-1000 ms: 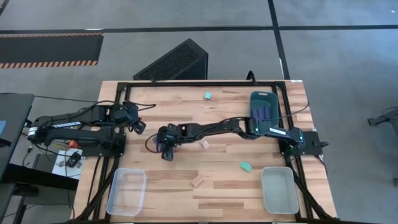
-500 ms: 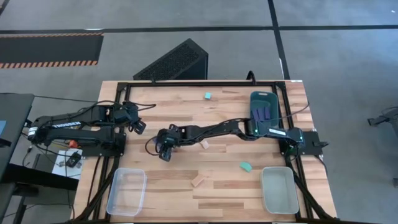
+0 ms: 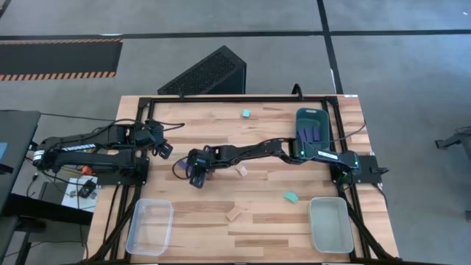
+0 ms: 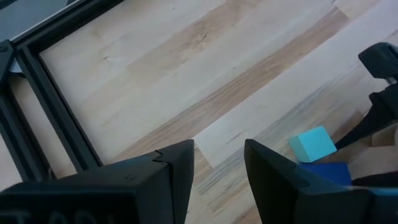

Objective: Sort & place blocks by color
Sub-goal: Put the blue block into the green bin

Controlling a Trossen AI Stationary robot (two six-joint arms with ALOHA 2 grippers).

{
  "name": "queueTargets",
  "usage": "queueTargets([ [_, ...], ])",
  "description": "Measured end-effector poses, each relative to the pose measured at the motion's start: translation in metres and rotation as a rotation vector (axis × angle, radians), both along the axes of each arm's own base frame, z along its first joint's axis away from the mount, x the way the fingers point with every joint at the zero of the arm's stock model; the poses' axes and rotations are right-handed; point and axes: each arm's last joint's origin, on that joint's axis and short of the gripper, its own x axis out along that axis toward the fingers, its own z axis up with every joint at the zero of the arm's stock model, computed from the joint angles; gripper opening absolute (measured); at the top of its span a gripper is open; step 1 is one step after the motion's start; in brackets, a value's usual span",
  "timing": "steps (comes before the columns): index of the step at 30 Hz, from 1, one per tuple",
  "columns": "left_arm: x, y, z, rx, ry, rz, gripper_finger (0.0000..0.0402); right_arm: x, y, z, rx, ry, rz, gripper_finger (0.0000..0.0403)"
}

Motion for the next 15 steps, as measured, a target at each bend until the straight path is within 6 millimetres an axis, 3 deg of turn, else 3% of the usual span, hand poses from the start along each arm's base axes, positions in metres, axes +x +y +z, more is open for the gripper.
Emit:
queueTargets([
  [9,0.0,0.0,0.0,0.003,0.003,-0.004,0.0128,-0.001,-0.017,0.0,0.033,0.004,-0.018,0.0087],
  [15,0.0,0.0,0.0,0.002,0.003,-0.005,0.0128,0.001,-0.015,0.007,0.059,-0.001,0.007,0.0069],
])
